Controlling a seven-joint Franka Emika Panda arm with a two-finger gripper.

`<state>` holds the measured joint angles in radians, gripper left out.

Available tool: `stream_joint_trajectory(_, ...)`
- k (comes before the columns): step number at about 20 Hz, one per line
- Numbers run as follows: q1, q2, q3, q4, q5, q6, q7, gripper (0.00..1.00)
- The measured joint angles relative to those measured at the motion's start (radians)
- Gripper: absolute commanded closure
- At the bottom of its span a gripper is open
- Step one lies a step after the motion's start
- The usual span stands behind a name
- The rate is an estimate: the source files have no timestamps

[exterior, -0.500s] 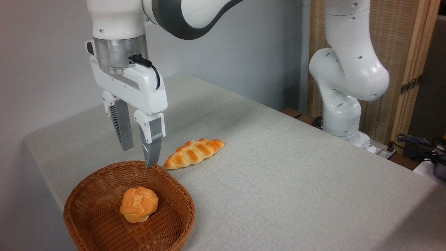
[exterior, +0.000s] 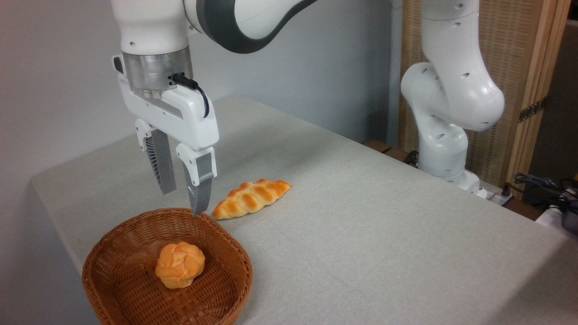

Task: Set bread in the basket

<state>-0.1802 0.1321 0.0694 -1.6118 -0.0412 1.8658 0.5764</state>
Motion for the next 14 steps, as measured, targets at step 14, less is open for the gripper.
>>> stream_joint_trajectory(14,-0.001,0.0,-0.001,-0.001,0.0,-0.059,0.0,0.0)
